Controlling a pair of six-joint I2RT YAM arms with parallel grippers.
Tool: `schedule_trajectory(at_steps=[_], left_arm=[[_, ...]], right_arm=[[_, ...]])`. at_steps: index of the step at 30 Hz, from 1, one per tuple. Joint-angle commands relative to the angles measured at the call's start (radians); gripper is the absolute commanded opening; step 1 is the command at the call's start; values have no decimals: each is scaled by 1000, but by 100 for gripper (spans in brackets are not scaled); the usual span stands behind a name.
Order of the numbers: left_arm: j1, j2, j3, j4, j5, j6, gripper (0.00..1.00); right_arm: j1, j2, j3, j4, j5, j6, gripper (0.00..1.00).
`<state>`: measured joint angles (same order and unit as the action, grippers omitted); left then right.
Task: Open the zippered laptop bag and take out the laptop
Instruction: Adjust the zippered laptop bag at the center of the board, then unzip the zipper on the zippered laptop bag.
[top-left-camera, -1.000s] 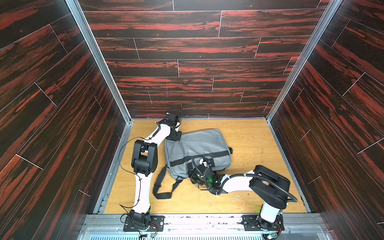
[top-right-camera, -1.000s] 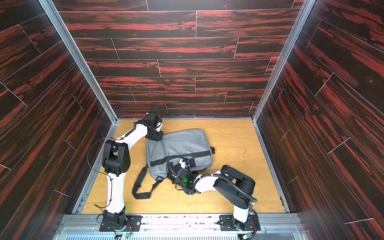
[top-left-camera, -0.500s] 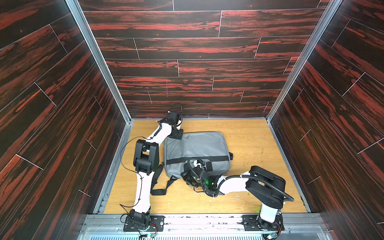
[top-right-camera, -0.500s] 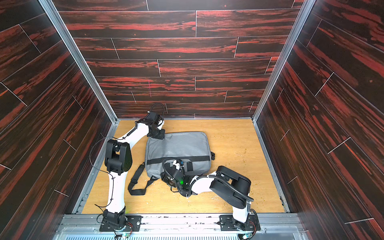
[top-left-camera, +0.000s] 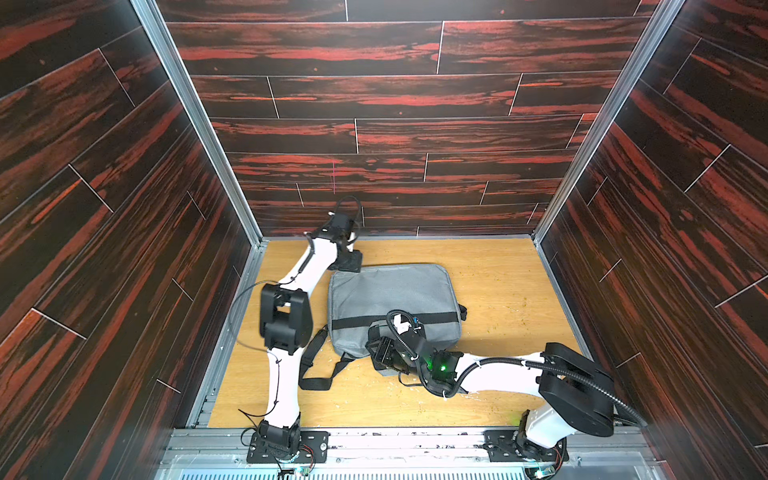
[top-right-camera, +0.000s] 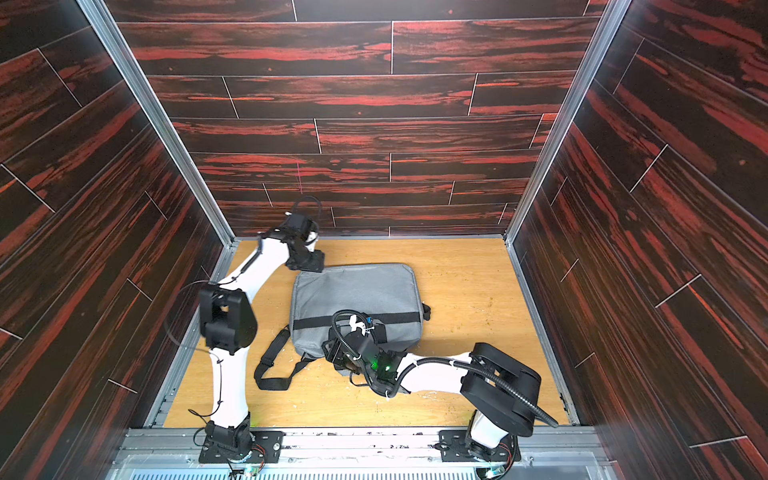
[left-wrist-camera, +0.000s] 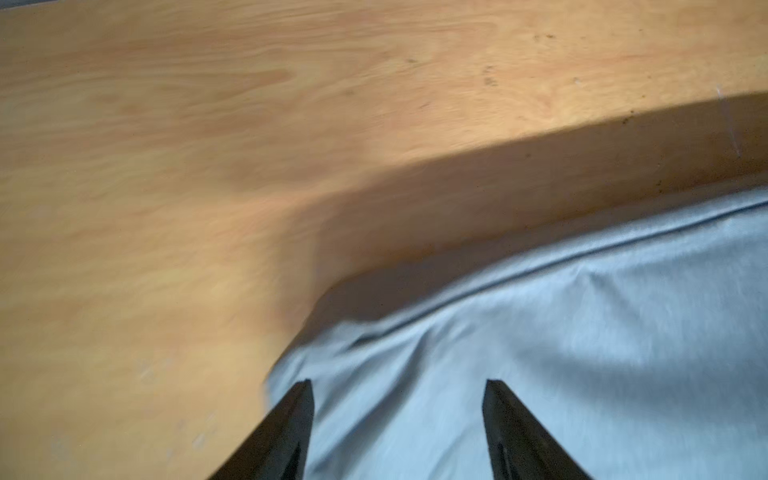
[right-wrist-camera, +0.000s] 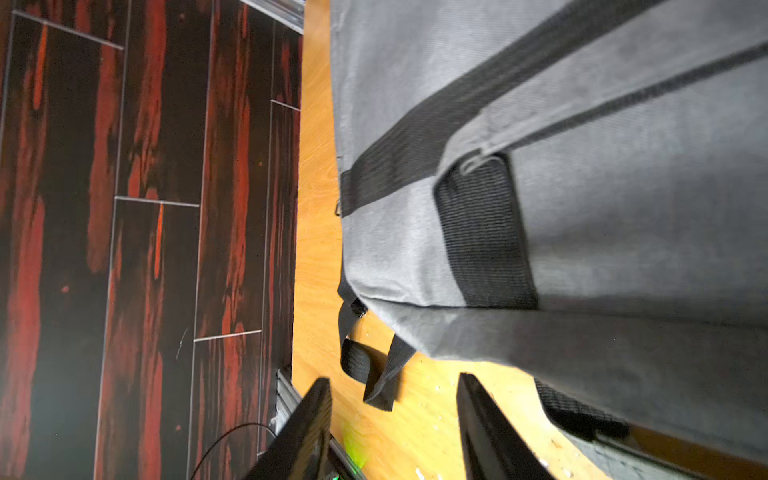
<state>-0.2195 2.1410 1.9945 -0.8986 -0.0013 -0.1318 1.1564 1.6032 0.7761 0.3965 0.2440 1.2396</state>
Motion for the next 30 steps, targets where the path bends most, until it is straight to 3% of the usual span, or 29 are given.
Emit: schedule_trajectory(at_steps=[1,9,14,18,23,30], left_arm=[[18,-152,-68,-125,-20,-66,69],[26,-650,-742,184,14,-492,69],[28,-831,-1003,243,53,-693,69],[21,-944,-1232,448,121,-879,68],[20,-1015,-1399,627,144,-1050,67],[-4,-1055,-1526,831,124,-1239,66]], right_arm=[[5,-68,5,-65,18,-119,53],[-1,-150,-1,-115,-27,-273,70],[0,-140,-35,-41,-71,-246,70],[5,-124,-35,-51,-77,-214,70],[9,-140,-49,-83,-60,-198,70],[8,-151,-53,-109,-39,-209,70]])
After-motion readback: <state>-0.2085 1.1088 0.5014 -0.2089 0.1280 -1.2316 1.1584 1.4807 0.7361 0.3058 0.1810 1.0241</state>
